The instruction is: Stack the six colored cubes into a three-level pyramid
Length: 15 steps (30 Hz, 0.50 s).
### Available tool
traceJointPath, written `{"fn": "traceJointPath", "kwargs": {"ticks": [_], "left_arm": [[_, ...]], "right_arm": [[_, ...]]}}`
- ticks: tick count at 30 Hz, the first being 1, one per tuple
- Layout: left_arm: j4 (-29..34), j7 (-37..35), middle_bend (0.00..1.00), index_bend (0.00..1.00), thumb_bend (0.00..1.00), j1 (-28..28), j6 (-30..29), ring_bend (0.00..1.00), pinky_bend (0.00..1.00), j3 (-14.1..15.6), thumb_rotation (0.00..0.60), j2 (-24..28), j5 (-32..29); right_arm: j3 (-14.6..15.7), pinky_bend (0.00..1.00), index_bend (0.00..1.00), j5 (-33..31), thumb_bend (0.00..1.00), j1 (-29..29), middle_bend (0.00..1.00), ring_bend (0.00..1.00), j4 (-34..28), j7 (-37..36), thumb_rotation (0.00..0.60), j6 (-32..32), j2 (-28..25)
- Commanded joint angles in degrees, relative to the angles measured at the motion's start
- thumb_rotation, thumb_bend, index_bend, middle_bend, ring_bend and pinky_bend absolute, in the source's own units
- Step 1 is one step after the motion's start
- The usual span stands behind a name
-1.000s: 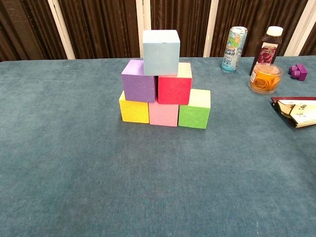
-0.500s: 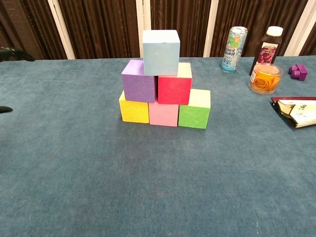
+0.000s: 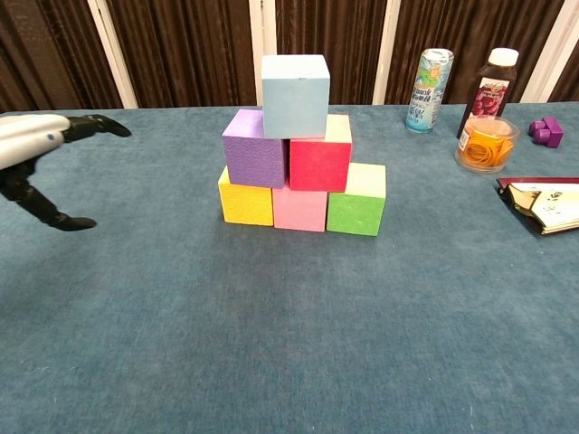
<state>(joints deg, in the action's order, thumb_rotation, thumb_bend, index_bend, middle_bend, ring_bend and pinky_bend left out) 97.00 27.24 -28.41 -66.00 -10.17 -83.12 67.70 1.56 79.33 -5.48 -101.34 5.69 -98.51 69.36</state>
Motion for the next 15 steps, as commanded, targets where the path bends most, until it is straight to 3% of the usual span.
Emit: {"fn": "traceJointPath", "kwargs": {"ticks": [1,15], "left_arm": [[-1.20,2.09,0.00,0.09,0.27,-1.77,0.05,0.00,0.00,-1.23,0.600,-2.72,-1.94],[-4.17,9.33,0.00,0.08,0.27,-6.21,-0.47,0.00,0.00,-3.32,0.600,-9.01,-7.72]], "right_arm": [[-0.53,0.00,0.12,-0.19,0.16,0.34,0.09,0.07,-0.27,0.19,0.600,0.66,-0.09],[-3.18,0.00,0.12,-1.55,0.16,1.77,0.09,0.07,-0.56,0.34,0.600,2.44,-0.10]]}}
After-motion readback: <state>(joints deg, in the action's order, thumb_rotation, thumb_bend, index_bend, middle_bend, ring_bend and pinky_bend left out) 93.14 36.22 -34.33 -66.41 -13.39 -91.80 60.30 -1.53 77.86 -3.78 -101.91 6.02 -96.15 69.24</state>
